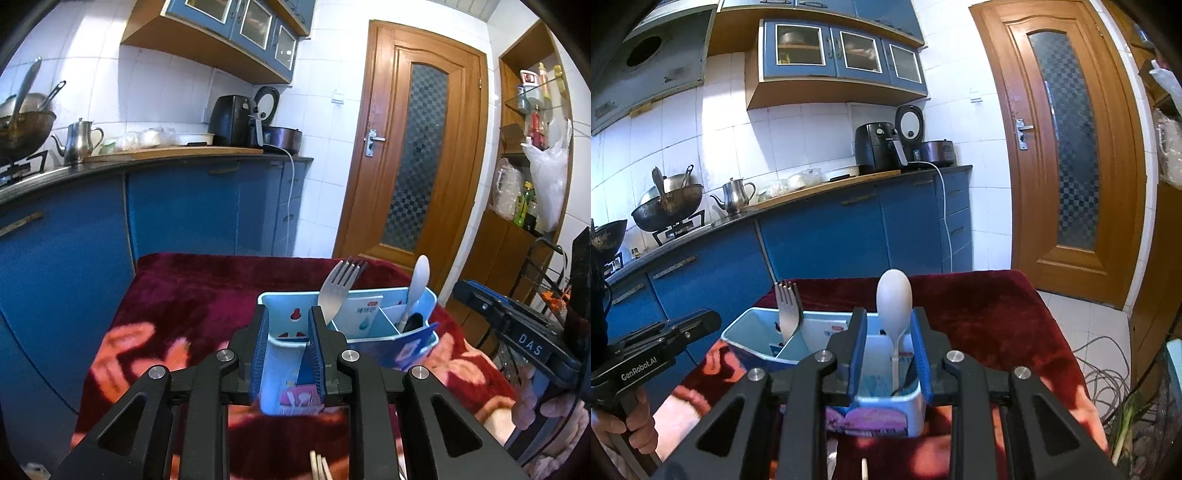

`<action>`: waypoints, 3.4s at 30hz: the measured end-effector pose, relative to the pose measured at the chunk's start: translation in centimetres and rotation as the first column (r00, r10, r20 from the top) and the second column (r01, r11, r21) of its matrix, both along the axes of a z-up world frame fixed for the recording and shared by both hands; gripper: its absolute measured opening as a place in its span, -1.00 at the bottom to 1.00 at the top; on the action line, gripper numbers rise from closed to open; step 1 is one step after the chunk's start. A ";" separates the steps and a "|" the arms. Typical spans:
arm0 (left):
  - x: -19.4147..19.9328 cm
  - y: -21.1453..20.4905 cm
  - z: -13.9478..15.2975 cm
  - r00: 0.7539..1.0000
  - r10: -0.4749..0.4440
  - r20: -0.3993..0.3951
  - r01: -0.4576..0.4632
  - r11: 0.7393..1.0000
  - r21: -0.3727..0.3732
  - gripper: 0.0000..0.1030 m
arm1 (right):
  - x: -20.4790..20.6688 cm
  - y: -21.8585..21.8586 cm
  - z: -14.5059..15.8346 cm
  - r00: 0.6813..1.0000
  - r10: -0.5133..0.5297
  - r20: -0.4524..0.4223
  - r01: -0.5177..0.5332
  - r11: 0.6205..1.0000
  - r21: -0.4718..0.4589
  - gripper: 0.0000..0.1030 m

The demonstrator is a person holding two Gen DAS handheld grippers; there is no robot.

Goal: Organize utensils
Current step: 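Open the left tool to drop the metal fork into the caddy while the right tool drops the white spoon, then move the left tool down to the wooden chopsticks while the right tool approaches them too, then grasp a wooden chopstick with the left tool while the right tool grasps another chopstick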

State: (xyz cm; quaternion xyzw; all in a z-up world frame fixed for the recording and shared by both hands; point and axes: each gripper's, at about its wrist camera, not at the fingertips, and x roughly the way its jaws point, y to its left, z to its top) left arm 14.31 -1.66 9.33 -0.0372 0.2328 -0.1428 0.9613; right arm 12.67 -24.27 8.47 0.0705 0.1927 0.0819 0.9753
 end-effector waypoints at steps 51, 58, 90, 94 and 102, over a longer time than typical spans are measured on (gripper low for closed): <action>-5.9 -0.4 -9.6 0.908 -0.041 -0.417 0.097 0.989 0.114 -0.31 | -12.0 -1.6 -6.6 0.963 -0.002 -0.269 0.029 0.995 0.100 -0.35; -5.6 -0.6 -9.8 0.905 -0.045 -0.422 0.101 0.988 0.113 -0.30 | -11.9 -1.5 -6.9 0.960 0.005 -0.278 0.025 0.994 0.103 -0.35; -3.2 -2.1 -10.3 0.873 -0.021 -0.487 0.140 0.968 0.209 -0.26 | -11.7 -1.8 -7.5 0.957 0.005 -0.289 0.029 0.993 0.112 -0.35; -2.9 -2.6 -10.2 0.871 -0.016 -0.492 0.149 0.961 0.232 -0.32 | -11.6 -1.8 -7.5 0.956 0.005 -0.292 0.028 0.993 0.111 -0.34; -2.3 -1.1 -9.9 0.849 -0.071 -0.523 0.152 0.982 0.112 -0.92 | -11.2 -1.7 -7.7 0.945 0.020 -0.327 0.011 0.996 0.093 -0.30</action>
